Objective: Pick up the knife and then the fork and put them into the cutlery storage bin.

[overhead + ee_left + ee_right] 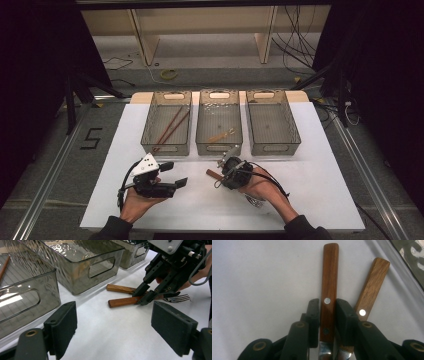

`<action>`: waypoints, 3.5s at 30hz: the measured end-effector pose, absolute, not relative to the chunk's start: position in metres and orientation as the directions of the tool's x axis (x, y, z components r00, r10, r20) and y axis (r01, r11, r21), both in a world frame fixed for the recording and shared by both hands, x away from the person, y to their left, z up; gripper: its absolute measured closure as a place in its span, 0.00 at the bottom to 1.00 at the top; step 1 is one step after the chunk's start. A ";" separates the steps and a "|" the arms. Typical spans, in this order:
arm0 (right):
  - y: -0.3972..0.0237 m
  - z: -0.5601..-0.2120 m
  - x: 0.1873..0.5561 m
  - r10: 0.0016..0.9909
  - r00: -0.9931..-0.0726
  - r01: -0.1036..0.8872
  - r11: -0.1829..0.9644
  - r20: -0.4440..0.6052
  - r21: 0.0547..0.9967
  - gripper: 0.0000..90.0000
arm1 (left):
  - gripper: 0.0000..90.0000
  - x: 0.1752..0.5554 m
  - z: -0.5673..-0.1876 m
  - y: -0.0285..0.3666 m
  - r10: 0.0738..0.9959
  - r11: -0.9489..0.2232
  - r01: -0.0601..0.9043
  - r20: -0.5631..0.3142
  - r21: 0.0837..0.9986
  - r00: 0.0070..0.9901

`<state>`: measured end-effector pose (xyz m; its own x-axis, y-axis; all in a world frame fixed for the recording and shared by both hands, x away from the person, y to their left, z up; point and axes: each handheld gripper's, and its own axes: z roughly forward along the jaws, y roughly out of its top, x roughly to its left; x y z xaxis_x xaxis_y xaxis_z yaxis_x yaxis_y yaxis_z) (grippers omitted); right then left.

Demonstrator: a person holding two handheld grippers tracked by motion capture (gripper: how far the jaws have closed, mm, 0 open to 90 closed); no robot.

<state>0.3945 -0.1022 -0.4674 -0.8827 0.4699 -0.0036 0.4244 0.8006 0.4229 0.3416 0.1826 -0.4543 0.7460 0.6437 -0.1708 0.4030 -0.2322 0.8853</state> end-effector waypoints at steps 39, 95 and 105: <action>-0.136 -0.424 0.405 0.543 -0.839 0.455 0.670 0.030 0.586 0.86 | 0.24 0.342 -0.454 0.184 0.647 -0.217 0.399 -0.175 0.891 0.742; -0.233 -0.347 0.545 0.871 -0.490 0.657 0.355 0.019 0.665 0.86 | 0.23 0.342 -0.454 0.187 0.646 -0.192 0.397 -0.188 0.898 0.740; -0.232 -0.354 0.552 0.884 -0.467 0.668 0.336 0.023 0.664 0.86 | 0.23 0.342 -0.454 0.187 0.647 -0.186 0.399 -0.193 0.898 0.737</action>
<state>0.5524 -0.2316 -0.3538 -0.4671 0.8839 0.0228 0.6684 0.3361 0.6636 0.3418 0.1874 -0.4543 0.7372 0.6474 -0.1934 0.3992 -0.1864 0.8977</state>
